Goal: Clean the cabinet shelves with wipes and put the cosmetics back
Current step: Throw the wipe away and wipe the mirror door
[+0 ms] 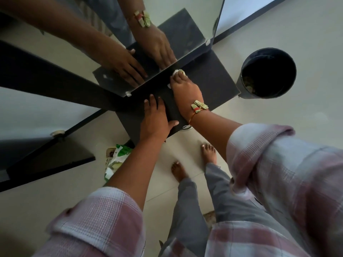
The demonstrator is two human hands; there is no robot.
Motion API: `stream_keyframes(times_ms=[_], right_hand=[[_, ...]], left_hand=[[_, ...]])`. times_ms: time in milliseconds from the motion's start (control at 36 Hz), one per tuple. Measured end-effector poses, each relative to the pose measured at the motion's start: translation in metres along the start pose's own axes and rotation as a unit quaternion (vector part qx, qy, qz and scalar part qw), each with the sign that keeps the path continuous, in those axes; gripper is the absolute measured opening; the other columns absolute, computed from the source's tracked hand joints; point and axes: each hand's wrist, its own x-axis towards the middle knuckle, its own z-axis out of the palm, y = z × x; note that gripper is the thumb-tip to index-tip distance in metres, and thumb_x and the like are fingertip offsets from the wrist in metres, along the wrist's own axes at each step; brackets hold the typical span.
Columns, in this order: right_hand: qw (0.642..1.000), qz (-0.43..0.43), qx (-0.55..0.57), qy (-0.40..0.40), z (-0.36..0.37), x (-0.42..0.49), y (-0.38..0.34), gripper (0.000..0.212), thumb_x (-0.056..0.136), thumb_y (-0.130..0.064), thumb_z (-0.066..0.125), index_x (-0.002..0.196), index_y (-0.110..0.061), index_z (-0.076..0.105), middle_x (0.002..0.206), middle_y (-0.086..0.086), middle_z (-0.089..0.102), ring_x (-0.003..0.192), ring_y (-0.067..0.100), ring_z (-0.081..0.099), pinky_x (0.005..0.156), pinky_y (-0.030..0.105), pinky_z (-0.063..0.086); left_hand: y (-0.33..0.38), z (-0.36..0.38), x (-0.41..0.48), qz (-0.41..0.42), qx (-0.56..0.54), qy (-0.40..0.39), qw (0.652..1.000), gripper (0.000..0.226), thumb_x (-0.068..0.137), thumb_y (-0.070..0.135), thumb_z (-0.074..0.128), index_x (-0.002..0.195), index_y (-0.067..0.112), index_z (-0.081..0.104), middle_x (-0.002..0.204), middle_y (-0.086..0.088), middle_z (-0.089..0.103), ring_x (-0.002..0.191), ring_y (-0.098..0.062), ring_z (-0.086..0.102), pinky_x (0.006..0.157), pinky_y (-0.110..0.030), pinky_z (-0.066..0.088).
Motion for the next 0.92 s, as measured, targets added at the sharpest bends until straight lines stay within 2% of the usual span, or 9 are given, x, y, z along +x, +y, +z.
stream_keyframes(times_ms=[139, 222, 306, 389, 500, 583, 667, 750, 917], right_hand=[[0.995, -0.099, 0.009, -0.021, 0.020, -0.009, -0.042, 0.046, 0.102, -0.013, 0.038, 0.147, -0.003, 0.034, 0.154, 0.013, 0.033, 0.145, 0.026, 0.025, 0.118, 0.029, 0.017], [0.986, -0.146, 0.035, -0.069, 0.034, -0.013, -0.078, 0.045, 0.101, -0.017, 0.042, 0.143, -0.002, 0.041, 0.150, 0.014, 0.039, 0.140, 0.029, 0.035, 0.114, 0.036, 0.033], [0.979, -0.177, 0.046, -0.089, 0.040, -0.022, -0.110, 0.042, 0.098, -0.018, 0.045, 0.138, -0.004, 0.048, 0.143, 0.013, 0.046, 0.124, 0.033, 0.051, 0.095, 0.040, 0.050], [0.969, -0.224, 0.035, -0.100, 0.043, -0.038, -0.125, 0.036, 0.092, -0.018, 0.052, 0.128, -0.011, 0.056, 0.133, 0.008, 0.052, 0.107, 0.029, 0.061, 0.079, 0.037, 0.055], [0.947, -0.300, 0.038, -0.110, 0.054, -0.068, -0.119, 0.040, 0.090, -0.011, 0.057, 0.130, -0.008, 0.058, 0.142, 0.011, 0.050, 0.130, 0.029, 0.049, 0.104, 0.040, 0.045], [0.942, -0.326, 0.028, -0.080, 0.058, -0.094, -0.103, 0.038, 0.088, -0.010, 0.061, 0.126, -0.008, 0.063, 0.137, 0.010, 0.056, 0.130, 0.027, 0.050, 0.110, 0.036, 0.038], [0.945, -0.323, 0.003, -0.057, 0.057, -0.119, -0.080, 0.040, 0.087, -0.009, 0.063, 0.126, -0.010, 0.063, 0.135, 0.009, 0.058, 0.128, 0.026, 0.053, 0.110, 0.036, 0.035], [0.953, -0.298, -0.021, -0.037, 0.049, -0.134, -0.045, 0.042, 0.089, -0.008, 0.053, 0.130, -0.012, 0.060, 0.138, 0.008, 0.056, 0.130, 0.025, 0.051, 0.112, 0.040, 0.030], [0.993, -0.108, -0.005, 0.037, 0.009, -0.123, 0.042, 0.054, 0.080, 0.015, 0.052, 0.129, -0.006, 0.059, 0.134, 0.015, 0.058, 0.128, 0.031, 0.052, 0.111, 0.052, 0.035]], left_hand=[[-0.040, 0.019, -0.044, 0.001, -0.049, 0.046, 0.998, 0.103, 0.078, 0.046, 0.073, 0.152, 0.006, 0.013, 0.161, -0.014, 0.004, 0.149, -0.027, 0.003, 0.119, -0.043, 0.017], [-0.070, 0.027, -0.070, -0.029, -0.052, 0.064, 0.996, 0.105, 0.075, 0.050, 0.075, 0.151, 0.008, 0.016, 0.159, -0.015, 0.014, 0.148, -0.030, 0.011, 0.119, -0.044, 0.020], [-0.099, 0.026, -0.090, -0.058, -0.065, 0.065, 0.994, 0.102, 0.074, 0.048, 0.076, 0.149, 0.009, 0.020, 0.157, -0.015, 0.020, 0.146, -0.030, 0.018, 0.117, -0.047, 0.026], [-0.121, 0.022, -0.106, -0.077, -0.049, 0.053, 0.994, 0.101, 0.076, 0.046, 0.075, 0.150, 0.008, 0.018, 0.159, -0.013, 0.016, 0.148, -0.028, 0.012, 0.117, -0.047, 0.026], [-0.134, 0.017, -0.111, -0.069, -0.045, 0.046, 0.996, 0.101, 0.076, 0.043, 0.076, 0.151, 0.008, 0.017, 0.159, -0.012, 0.015, 0.148, -0.027, 0.010, 0.117, -0.046, 0.024], [-0.131, 0.015, -0.108, -0.048, -0.045, 0.043, 0.997, 0.102, 0.076, 0.041, 0.077, 0.151, 0.008, 0.016, 0.159, -0.012, 0.015, 0.148, -0.027, 0.010, 0.118, -0.045, 0.024], [-0.118, 0.015, -0.104, -0.021, -0.040, 0.034, 0.998, 0.101, 0.077, 0.038, 0.077, 0.151, 0.009, 0.015, 0.160, -0.011, 0.012, 0.148, -0.027, 0.008, 0.119, -0.042, 0.021], [-0.099, 0.016, -0.096, 0.009, -0.031, 0.014, 0.999, 0.100, 0.081, 0.035, 0.074, 0.153, 0.011, 0.009, 0.161, -0.007, 0.004, 0.148, -0.025, 0.003, 0.118, -0.037, 0.015], [-0.077, 0.016, -0.083, 0.040, -0.028, -0.018, 0.999, 0.094, 0.084, 0.032, 0.071, 0.153, 0.011, 0.012, 0.161, -0.008, 0.004, 0.148, -0.026, 0.002, 0.119, -0.039, 0.016]])
